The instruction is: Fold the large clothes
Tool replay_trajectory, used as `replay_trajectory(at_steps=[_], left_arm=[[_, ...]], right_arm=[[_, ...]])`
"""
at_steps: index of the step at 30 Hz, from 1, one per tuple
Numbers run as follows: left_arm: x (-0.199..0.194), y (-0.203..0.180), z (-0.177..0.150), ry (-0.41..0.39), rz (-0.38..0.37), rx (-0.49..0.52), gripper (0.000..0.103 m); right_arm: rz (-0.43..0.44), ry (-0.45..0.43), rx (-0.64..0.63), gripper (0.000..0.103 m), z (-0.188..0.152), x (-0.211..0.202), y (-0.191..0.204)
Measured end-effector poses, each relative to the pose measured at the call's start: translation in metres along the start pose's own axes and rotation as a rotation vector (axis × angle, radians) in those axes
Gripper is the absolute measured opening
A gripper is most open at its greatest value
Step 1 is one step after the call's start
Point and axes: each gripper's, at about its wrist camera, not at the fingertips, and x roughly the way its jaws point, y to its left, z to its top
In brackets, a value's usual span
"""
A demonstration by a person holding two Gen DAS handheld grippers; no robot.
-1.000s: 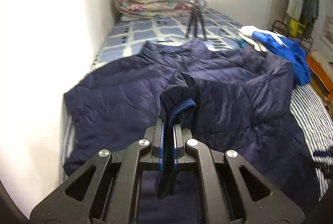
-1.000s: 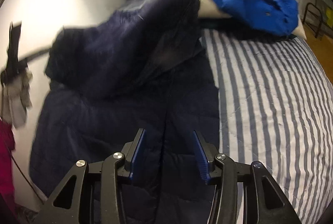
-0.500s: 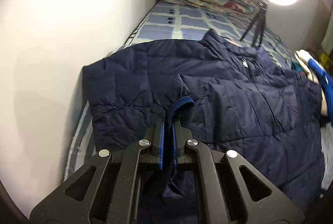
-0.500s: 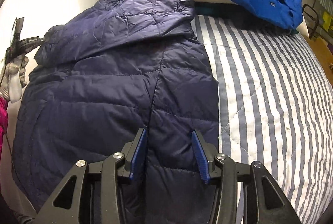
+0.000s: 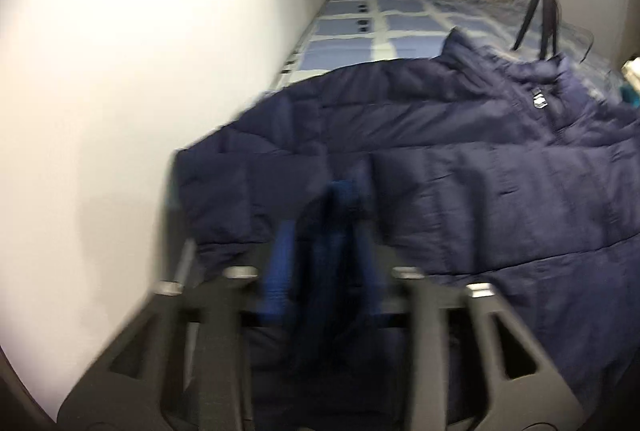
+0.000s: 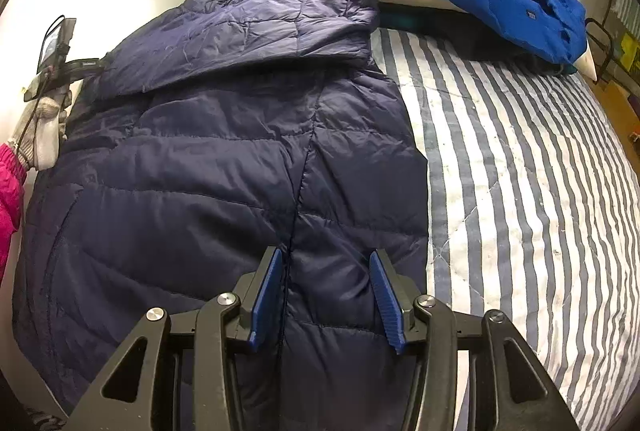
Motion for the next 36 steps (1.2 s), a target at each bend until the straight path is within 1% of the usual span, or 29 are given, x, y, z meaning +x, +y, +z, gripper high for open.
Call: replay_trajectory(at_steps=[1, 2, 4, 7, 11, 15, 17, 18, 21, 23, 25, 29, 33, 36], left_arm=[[-0.004, 0.002, 0.0, -0.014, 0.017, 0.003, 0.061], [-0.01, 0.004, 0.0, -0.028, 0.03, 0.0, 0.061], [-0.02, 0.011, 0.001, -0.033, 0.023, -0.017, 0.061], [-0.047, 0.021, 0.001, -0.062, -0.022, -0.033, 0.061], [-0.099, 0.031, -0.005, -0.087, -0.092, -0.009, 0.061], [-0.156, 0.047, -0.021, -0.103, -0.158, -0.012, 0.062], [-0.183, 0.054, -0.031, -0.113, -0.167, 0.002, 0.067], [-0.194, 0.058, -0.037, -0.118, -0.167, 0.009, 0.068], [-0.232, 0.072, -0.063, -0.116, -0.186, 0.015, 0.072], [-0.252, 0.081, -0.083, -0.106, -0.2, 0.007, 0.075], [-0.267, 0.086, -0.103, -0.092, -0.217, 0.006, 0.075], [-0.288, 0.09, -0.148, -0.046, -0.237, 0.016, 0.075], [-0.297, 0.099, -0.191, 0.011, -0.254, -0.001, 0.075], [-0.298, 0.106, -0.225, 0.063, -0.262, -0.005, 0.075]], right_arm=[[0.001, 0.001, 0.001, 0.049, 0.0, 0.0, 0.0], [0.002, 0.0, 0.003, 0.049, 0.0, -0.001, 0.0], [0.005, 0.0, 0.007, 0.049, 0.001, -0.002, -0.001], [0.013, -0.01, 0.015, 0.048, 0.001, -0.008, -0.001], [0.025, -0.054, 0.025, 0.048, 0.003, -0.026, 0.0], [0.028, -0.112, 0.01, 0.053, -0.001, -0.051, -0.001], [0.029, -0.138, 0.001, 0.056, -0.005, -0.064, -0.004], [0.029, -0.148, -0.001, 0.056, -0.007, -0.069, -0.005], [0.034, -0.188, -0.032, 0.062, -0.015, -0.088, -0.007], [0.019, -0.223, -0.067, 0.067, -0.022, -0.099, -0.008], [0.002, -0.252, -0.089, 0.07, -0.03, -0.108, -0.01], [0.007, -0.272, -0.076, 0.07, -0.049, -0.123, -0.023], [0.026, -0.261, -0.05, 0.07, -0.069, -0.128, -0.039], [0.055, -0.221, -0.052, 0.07, -0.083, -0.127, -0.048]])
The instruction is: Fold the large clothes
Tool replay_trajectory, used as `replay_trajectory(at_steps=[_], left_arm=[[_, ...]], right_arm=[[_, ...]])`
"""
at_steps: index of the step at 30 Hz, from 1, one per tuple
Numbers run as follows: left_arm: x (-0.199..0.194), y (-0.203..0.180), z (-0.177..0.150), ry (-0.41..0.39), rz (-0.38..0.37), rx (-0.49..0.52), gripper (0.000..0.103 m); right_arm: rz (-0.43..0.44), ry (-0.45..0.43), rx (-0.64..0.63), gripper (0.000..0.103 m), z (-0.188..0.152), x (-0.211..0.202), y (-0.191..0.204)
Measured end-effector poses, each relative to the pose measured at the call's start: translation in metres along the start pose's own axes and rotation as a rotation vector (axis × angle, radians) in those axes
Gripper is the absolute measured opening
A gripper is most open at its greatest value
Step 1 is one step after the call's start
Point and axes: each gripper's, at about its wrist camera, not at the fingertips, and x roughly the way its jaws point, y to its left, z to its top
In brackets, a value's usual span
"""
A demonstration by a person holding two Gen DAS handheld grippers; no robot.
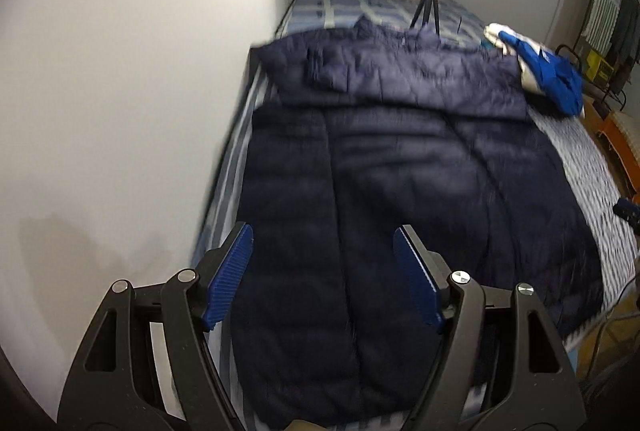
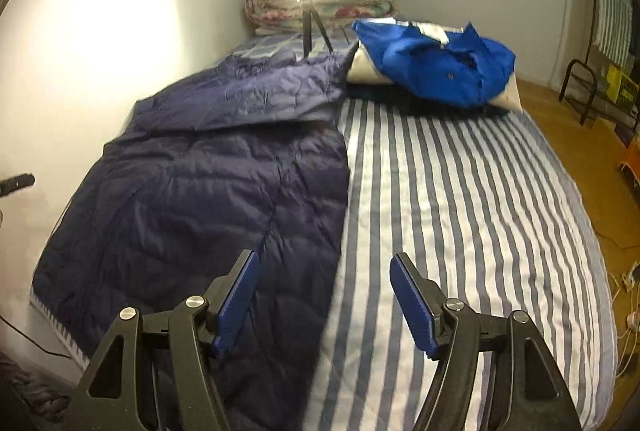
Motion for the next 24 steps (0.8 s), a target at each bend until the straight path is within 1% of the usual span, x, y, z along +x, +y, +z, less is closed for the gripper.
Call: replay_trajectory(at_steps=[4, 7, 9, 11, 14, 17, 22, 24], left_arm=[[0.007, 0.014, -0.036, 0.067, -0.006, -0.035, 0.075], [0.015, 0.031, -0.057, 0.115, -0.019, -0.104, 0.075], [0.019, 0.042, -0.068, 0.143, -0.025, -0.144, 0.075], [0.022, 0.047, -0.075, 0.16, -0.035, -0.163, 0.075], [0.028, 0.055, -0.082, 0.177, -0.036, -0.179, 0.075], [0.036, 0.07, -0.087, 0.196, -0.053, -0.244, 0.075], [0.046, 0.085, -0.088, 0.214, -0.108, -0.333, 0.075], [0.05, 0.085, -0.088, 0.22, -0.116, -0.34, 0.071]], right_arm=[[0.064, 0.064, 0.048, 0.07, -0.017, 0.003, -0.013], [0.117, 0.114, 0.116, 0.07, -0.026, 0.01, -0.024], [0.139, 0.143, 0.137, 0.069, -0.033, 0.016, -0.026], [0.16, 0.169, 0.144, 0.066, -0.038, 0.022, -0.026], [0.202, 0.214, 0.156, 0.066, -0.047, 0.033, -0.023], [0.225, 0.258, 0.171, 0.065, -0.054, 0.046, -0.02], [0.256, 0.284, 0.207, 0.065, -0.055, 0.057, -0.022], [0.265, 0.283, 0.221, 0.065, -0.054, 0.058, -0.024]])
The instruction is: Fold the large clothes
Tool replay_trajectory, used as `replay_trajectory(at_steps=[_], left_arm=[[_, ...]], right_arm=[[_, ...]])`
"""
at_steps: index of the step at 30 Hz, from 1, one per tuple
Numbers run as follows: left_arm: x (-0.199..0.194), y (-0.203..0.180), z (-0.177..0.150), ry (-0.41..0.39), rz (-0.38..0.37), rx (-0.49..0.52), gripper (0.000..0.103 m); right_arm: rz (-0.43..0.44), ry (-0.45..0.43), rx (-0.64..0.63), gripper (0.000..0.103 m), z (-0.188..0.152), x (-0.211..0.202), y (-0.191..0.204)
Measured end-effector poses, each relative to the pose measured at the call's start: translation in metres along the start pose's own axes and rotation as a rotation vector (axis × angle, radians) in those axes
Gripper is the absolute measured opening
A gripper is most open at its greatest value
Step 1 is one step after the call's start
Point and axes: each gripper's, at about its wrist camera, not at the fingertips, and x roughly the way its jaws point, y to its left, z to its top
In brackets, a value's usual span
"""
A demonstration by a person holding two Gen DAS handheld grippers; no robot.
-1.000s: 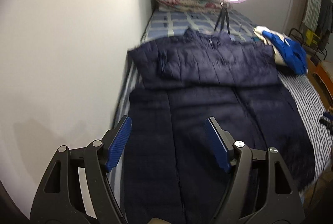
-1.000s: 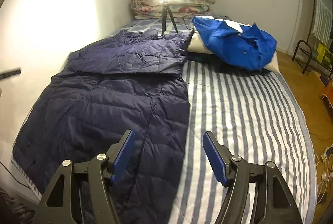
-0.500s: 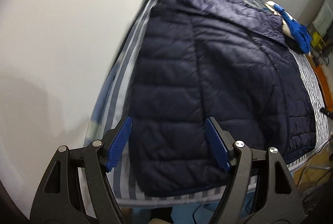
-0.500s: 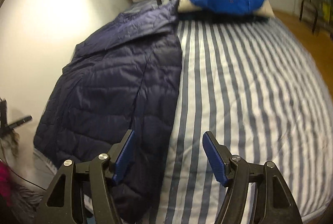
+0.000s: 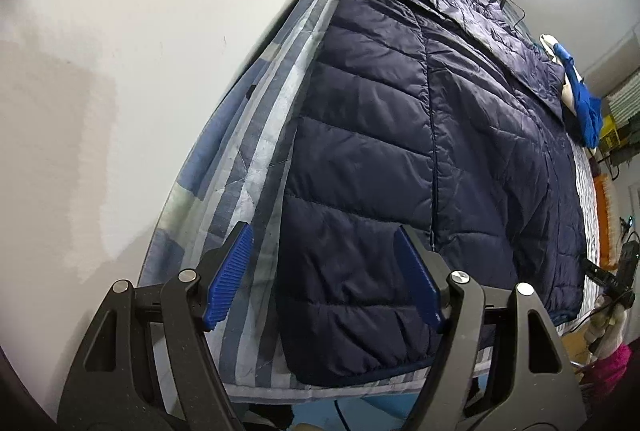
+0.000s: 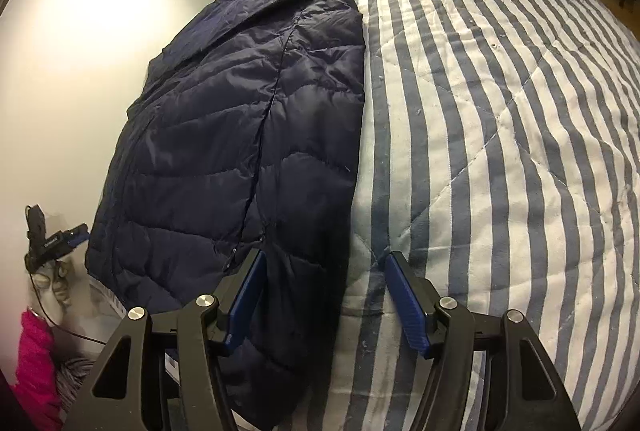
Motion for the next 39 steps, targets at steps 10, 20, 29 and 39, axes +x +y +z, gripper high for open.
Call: replay_trajectory(at_steps=[10, 20, 29, 39], left_arm=[[0.024, -0.011, 0.001, 0.043, 0.014, 0.032, 0.058], [0.033, -0.023, 0.002, 0.038, 0.007, 0.076, 0.013], [0.009, -0.03, 0.007, -0.037, -0.061, 0.061, 0.004], [-0.044, -0.061, 0.036, -0.192, -0.165, 0.072, 0.003]], right_arm=[[0.088, -0.003, 0.04, 0.056, -0.002, -0.006, -0.007], [0.154, 0.027, 0.056, 0.052, -0.004, 0.006, 0.0], [0.206, 0.015, 0.0, 0.005, -0.003, 0.0, 0.02], [0.252, -0.172, -0.047, 0.002, 0.023, -0.05, 0.048]])
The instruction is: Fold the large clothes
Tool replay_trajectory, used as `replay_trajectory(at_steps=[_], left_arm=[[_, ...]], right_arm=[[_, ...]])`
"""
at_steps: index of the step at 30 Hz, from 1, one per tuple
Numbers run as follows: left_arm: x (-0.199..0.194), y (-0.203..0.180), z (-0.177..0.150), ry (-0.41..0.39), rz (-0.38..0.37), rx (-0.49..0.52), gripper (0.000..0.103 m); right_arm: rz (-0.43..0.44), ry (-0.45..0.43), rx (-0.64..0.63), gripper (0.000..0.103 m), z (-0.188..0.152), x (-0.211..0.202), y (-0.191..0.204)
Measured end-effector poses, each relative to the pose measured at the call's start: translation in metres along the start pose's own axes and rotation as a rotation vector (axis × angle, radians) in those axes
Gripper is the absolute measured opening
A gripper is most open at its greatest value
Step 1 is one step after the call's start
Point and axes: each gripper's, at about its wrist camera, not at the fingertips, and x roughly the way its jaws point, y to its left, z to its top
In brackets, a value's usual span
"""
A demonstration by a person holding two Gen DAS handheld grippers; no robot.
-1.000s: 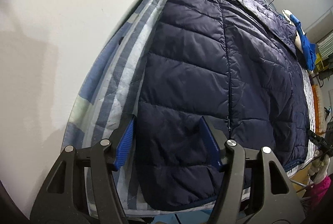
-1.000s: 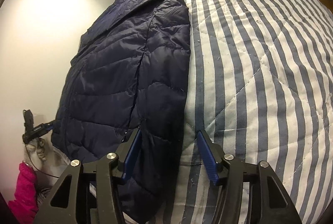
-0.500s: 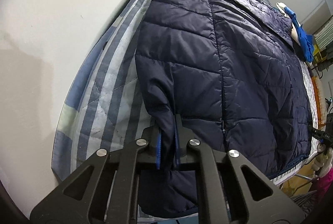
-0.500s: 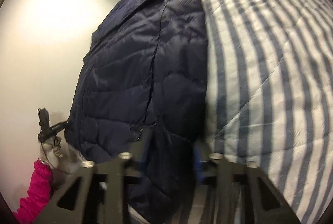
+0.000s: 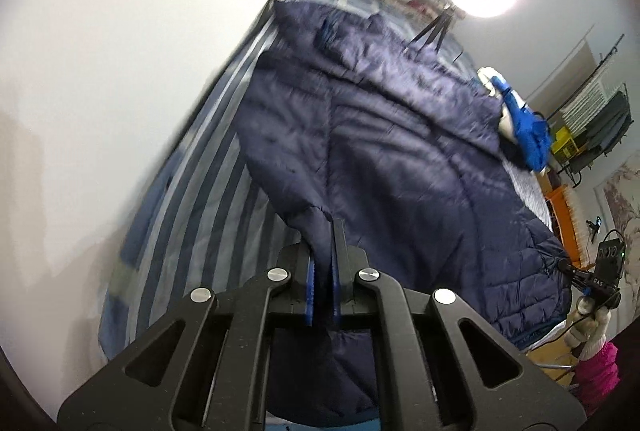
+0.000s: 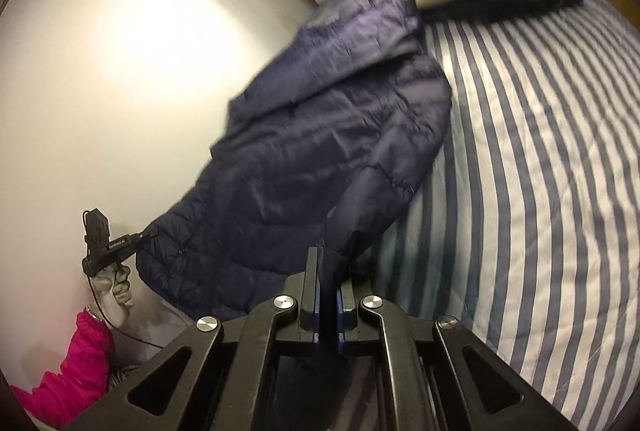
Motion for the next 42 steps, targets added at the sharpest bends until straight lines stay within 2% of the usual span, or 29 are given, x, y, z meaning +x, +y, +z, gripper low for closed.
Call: replay_trajectory(at_steps=[7, 12, 21, 26, 34, 39, 42], left_arm=[[-0.012, -0.025, 0.05, -0.091, -0.049, -0.007, 0.003], [-0.01, -0.042, 0.092, -0.162, -0.04, 0.01, 0.003], [0.015, -0.065, 0.165, -0.237, -0.016, 0.044, 0.003], [0.037, -0.075, 0.204, -0.278, 0.004, 0.065, 0.003], [0.113, -0.081, 0.289, -0.328, 0.065, 0.071, 0.002], [0.191, -0.077, 0.334, -0.345, 0.148, 0.091, 0.002], [0.245, -0.067, 0.349, -0.301, 0.18, 0.081, 0.002]], right_arm=[[0.026, -0.13, -0.005, 0.002, 0.041, -0.02, 0.017], [0.006, -0.203, -0.025, 0.002, 0.078, -0.025, 0.026], [-0.047, -0.275, -0.025, 0.002, 0.147, -0.009, 0.02], [-0.09, -0.316, -0.028, 0.002, 0.199, 0.009, 0.014], [-0.199, -0.342, 0.004, 0.002, 0.294, 0.075, -0.017], [-0.32, -0.351, 0.025, 0.002, 0.344, 0.135, -0.05], [-0.395, -0.333, 0.043, 0.002, 0.362, 0.168, -0.071]])
